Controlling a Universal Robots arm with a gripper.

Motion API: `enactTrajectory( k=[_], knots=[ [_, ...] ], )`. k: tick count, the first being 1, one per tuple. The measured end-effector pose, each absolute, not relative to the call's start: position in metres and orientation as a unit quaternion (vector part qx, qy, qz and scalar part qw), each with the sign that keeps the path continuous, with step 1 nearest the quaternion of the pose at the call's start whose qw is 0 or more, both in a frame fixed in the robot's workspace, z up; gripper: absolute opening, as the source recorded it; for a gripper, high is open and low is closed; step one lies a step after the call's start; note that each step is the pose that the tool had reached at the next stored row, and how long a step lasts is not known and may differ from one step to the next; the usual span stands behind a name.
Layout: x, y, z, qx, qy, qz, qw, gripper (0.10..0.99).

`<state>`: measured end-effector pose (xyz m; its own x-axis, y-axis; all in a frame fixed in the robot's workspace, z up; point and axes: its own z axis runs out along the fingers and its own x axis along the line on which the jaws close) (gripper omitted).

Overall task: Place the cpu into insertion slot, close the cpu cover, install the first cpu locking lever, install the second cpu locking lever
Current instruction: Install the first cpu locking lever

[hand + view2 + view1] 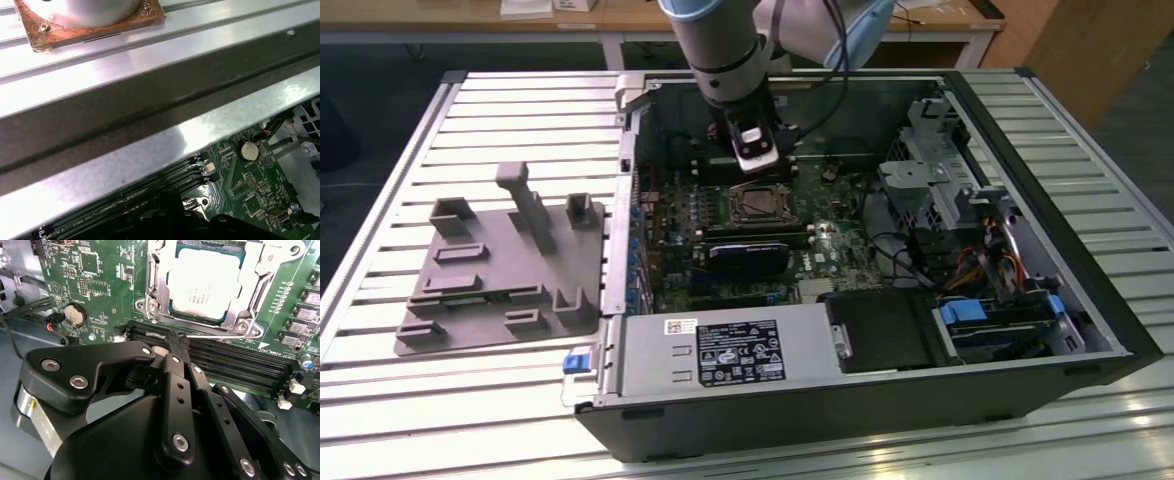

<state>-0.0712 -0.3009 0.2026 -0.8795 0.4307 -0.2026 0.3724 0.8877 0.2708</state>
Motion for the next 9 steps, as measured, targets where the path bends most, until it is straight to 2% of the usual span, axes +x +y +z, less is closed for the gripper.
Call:
enactTrajectory(
  k=[9],
  knots=[
    [-0.0713,-0.3008,0.1956,0.211,0.962,0.112,0.13,0.102]
  ],
)
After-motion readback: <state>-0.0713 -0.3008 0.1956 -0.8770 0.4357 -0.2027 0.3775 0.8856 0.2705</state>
